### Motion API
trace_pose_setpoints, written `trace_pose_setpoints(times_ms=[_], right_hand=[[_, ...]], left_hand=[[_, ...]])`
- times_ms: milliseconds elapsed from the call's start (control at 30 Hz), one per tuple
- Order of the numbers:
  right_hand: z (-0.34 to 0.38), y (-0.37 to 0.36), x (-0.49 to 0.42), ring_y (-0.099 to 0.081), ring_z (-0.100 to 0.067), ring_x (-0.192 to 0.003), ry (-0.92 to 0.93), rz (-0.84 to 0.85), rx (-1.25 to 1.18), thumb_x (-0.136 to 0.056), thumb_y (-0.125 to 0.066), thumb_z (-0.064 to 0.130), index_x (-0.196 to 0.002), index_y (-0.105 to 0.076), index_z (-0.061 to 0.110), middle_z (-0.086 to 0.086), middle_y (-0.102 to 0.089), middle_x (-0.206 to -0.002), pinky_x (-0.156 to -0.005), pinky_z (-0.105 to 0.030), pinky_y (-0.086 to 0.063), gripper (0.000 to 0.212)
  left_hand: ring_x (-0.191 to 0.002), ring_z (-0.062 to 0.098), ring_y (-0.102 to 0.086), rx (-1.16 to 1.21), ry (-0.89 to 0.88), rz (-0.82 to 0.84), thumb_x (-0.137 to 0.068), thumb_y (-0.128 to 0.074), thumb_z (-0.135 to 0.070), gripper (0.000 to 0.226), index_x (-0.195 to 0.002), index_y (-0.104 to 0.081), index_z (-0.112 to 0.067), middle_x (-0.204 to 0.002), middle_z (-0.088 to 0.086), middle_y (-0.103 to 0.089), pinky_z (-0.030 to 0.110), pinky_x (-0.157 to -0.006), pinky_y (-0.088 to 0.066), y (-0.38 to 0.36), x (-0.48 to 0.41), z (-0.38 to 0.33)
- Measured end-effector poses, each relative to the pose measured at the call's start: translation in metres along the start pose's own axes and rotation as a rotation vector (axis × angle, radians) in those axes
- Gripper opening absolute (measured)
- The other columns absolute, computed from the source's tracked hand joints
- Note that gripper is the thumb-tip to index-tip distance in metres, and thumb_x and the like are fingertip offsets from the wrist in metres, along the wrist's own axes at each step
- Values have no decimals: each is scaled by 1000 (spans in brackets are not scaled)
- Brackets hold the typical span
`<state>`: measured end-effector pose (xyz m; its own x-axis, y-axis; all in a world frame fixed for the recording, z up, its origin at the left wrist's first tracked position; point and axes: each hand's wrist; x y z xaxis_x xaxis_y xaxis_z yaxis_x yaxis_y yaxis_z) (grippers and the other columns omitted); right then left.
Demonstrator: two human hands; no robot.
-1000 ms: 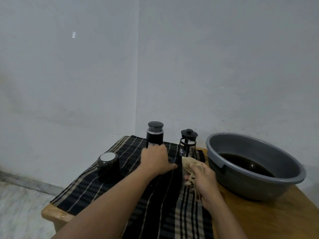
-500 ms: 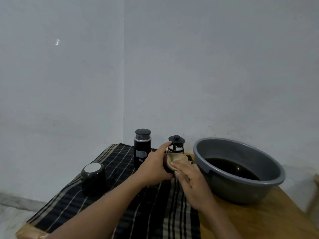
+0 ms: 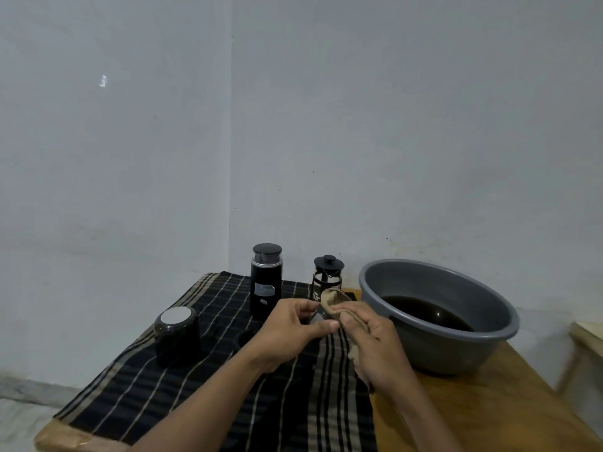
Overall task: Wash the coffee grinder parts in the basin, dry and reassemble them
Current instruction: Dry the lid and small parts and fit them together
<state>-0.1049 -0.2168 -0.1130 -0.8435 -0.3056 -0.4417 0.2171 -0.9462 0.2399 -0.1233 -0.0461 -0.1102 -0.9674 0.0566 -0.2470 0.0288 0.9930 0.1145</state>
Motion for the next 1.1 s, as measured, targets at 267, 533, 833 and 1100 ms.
trace_pose_setpoints(times_ms=[267,533,833,1100], right_hand=[[-5,1,-8,-61,5,-103,18,22,262,-104,-51,19,-111,-72,27,15,-69,-108,-88,-17,-49,23],[-12,0,-19,-63,2,-102,45,-144,332,-104,-51,18,-116,-72,23,12,-70,-108,-93,-25,-53,25],[-9,2,-23,-60,5,-101,104,-142,377,-104,-51,18,-115,-71,28,17,-67,-106,-93,-28,-54,25],[-22,-14,-5,-58,1,-115,138,-248,248,-104,-52,17,-123,-69,25,17,-65,-119,-102,-31,-51,27]], left_hand=[[-106,16,-72,59,11,-51,-91,-74,-9,20,-110,-76,-9,-107,4,-79,21,-88,-56,0,4,5],[-105,7,-72,-113,-88,-19,-88,-79,-12,26,-114,-75,-15,-108,-5,-78,25,-94,-56,-5,1,-4],[-115,11,-67,100,-53,-150,-89,-79,-16,33,-119,-71,-23,-113,-4,-76,25,-96,-53,-13,3,10],[-109,16,-72,133,-71,-127,-90,-72,-1,29,-118,-73,-9,-109,5,-78,25,-93,-56,-7,6,1]])
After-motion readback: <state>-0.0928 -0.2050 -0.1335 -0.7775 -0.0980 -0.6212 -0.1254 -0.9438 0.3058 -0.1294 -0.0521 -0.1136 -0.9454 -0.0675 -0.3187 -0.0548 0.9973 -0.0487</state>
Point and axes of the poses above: each hand's wrist, its own x-axis away from the middle knuckle, its own y-axis out of the back of the hand, z = x × y
